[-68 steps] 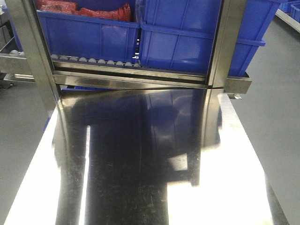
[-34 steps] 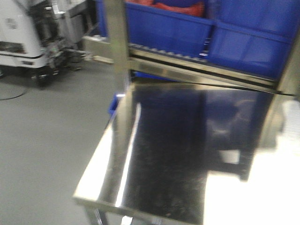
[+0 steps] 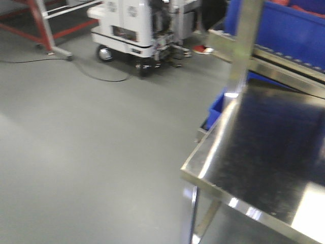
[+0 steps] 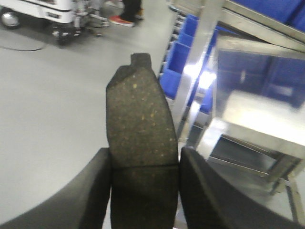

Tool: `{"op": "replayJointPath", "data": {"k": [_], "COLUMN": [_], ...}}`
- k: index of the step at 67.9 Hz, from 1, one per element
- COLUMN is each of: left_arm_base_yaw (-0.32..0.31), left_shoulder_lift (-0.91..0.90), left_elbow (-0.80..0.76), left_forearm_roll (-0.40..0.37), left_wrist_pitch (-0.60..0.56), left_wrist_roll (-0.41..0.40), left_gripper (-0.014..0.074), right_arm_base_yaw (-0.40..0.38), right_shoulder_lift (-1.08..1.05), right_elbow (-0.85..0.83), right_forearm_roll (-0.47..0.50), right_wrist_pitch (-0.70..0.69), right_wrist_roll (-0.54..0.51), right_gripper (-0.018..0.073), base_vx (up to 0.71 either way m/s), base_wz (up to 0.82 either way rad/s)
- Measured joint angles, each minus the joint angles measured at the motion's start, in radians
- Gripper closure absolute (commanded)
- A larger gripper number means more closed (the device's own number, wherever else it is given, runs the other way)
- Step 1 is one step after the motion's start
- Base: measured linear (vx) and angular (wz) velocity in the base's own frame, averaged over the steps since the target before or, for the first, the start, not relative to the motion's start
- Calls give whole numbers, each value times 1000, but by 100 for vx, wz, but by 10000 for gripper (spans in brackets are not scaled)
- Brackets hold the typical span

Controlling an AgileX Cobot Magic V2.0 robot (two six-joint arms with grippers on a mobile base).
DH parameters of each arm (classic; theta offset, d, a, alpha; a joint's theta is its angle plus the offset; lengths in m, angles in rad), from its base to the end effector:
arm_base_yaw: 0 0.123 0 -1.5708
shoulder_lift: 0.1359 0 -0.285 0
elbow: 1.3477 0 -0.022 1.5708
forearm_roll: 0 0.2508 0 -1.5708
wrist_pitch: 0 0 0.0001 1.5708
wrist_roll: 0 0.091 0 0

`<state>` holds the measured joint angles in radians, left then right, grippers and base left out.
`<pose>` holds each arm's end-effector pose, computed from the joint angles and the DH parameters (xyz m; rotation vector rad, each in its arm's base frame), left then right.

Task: Move and align brake pads A on conveyor
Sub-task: 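Back the base away from the steel table and turn toward the corridor, then drive along the yellow floor line past the striped cones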

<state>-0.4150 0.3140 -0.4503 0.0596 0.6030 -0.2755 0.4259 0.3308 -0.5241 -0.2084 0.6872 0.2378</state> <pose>0.0630 -0.0244 0.2903 0.1630 1.9627 -0.3896 0.0628 0.0154 0.3069 -0.2576 1.9516 0.1994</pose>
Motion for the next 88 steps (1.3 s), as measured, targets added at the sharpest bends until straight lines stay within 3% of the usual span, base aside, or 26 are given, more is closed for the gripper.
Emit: {"op": "replayJointPath", "data": {"k": [46, 88], "left_arm_base_yaw": [0, 0], "left_shoulder_lift": [0, -1], "left_elbow": [0, 0], "left_forearm_roll": [0, 0], "left_wrist_pitch": [1, 1], "left_wrist_roll": [0, 0], "left_gripper": [602, 602], "right_arm_base_yaw": [0, 0], "right_shoulder_lift": [0, -3], "right_elbow": [0, 0], "right_forearm_roll": [0, 3], "right_wrist_pitch": [0, -1], "right_wrist_roll": [0, 0], "right_gripper": [564, 564], "base_vx": [-17, 1], "base_wz": [74, 75]}}
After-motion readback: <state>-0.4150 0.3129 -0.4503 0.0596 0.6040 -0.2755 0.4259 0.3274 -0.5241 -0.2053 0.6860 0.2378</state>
